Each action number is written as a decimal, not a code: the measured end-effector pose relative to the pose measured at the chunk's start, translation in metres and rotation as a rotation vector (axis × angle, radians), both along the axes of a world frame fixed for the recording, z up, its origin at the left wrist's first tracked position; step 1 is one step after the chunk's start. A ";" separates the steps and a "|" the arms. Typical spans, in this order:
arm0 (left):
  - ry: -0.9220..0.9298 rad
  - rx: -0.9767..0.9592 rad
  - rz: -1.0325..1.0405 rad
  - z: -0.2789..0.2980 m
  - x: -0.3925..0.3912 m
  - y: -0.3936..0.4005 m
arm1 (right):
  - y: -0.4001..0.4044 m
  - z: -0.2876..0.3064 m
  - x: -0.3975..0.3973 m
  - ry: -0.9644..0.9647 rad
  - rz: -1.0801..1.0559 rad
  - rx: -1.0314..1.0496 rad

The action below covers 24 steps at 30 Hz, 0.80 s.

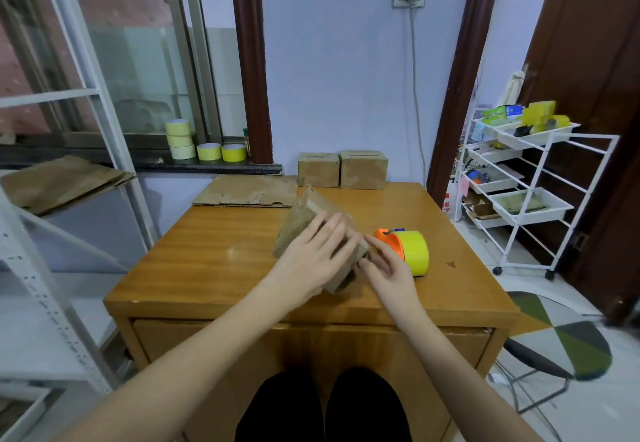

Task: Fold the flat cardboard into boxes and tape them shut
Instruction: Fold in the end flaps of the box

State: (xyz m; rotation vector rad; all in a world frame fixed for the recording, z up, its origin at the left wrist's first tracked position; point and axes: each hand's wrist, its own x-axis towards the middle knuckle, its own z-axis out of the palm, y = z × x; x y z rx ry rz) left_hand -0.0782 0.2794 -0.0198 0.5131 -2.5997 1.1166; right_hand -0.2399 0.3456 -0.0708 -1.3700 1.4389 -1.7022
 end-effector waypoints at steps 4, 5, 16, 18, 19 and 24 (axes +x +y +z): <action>0.253 0.192 -0.033 0.005 0.020 -0.007 | 0.010 0.005 -0.014 0.112 -0.005 -0.036; 0.350 0.274 -0.027 0.006 0.024 -0.006 | 0.012 0.008 -0.016 0.123 0.011 -0.036; 1.012 1.508 -0.046 -0.016 0.050 -0.026 | -0.010 0.036 -0.025 0.734 -0.249 -0.064; 1.015 1.579 -0.060 -0.025 0.053 -0.034 | -0.015 0.038 -0.022 0.842 -0.252 -0.014; 1.018 1.611 -0.062 -0.029 0.055 -0.037 | -0.017 0.038 -0.020 0.899 -0.251 0.028; 1.015 1.645 -0.029 -0.037 0.059 -0.045 | -0.027 0.036 -0.009 1.032 -0.291 0.057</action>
